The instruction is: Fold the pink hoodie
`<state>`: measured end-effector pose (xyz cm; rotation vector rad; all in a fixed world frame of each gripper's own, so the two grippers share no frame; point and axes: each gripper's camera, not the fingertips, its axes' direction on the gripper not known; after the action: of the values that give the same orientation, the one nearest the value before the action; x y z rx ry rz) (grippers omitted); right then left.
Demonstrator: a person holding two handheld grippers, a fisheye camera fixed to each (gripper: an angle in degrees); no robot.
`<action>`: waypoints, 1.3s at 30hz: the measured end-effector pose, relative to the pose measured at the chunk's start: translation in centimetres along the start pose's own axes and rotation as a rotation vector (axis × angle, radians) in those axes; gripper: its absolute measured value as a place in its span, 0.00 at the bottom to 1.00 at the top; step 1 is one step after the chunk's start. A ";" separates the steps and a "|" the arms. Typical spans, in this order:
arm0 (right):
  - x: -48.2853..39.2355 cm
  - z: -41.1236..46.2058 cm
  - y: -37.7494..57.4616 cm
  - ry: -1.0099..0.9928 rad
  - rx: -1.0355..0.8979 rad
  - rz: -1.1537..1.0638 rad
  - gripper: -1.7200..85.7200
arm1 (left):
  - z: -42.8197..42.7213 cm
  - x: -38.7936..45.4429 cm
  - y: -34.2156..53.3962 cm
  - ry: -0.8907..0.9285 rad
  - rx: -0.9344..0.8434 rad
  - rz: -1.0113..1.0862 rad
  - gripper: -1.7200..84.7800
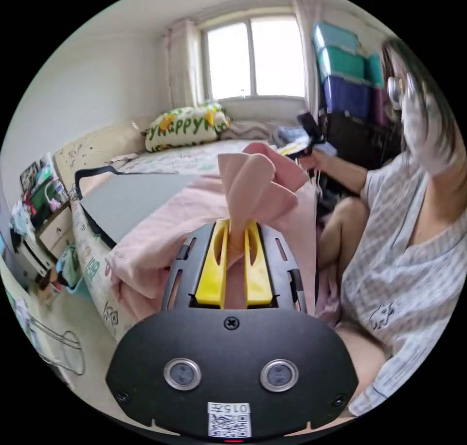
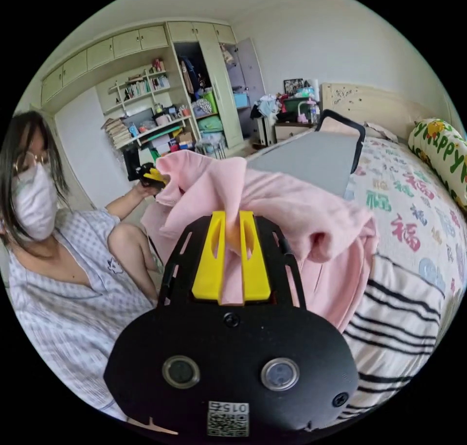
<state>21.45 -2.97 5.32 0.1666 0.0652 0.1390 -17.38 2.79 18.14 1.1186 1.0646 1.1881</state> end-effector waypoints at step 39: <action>-3.0 -4.2 3.7 -0.213 -0.021 0.325 0.15 | 5.2 -9.9 7.2 0.317 -0.111 -0.728 0.10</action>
<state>17.64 0.89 1.97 0.1692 -0.1761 0.4444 -14.04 -7.18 26.26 0.3836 1.4619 0.8238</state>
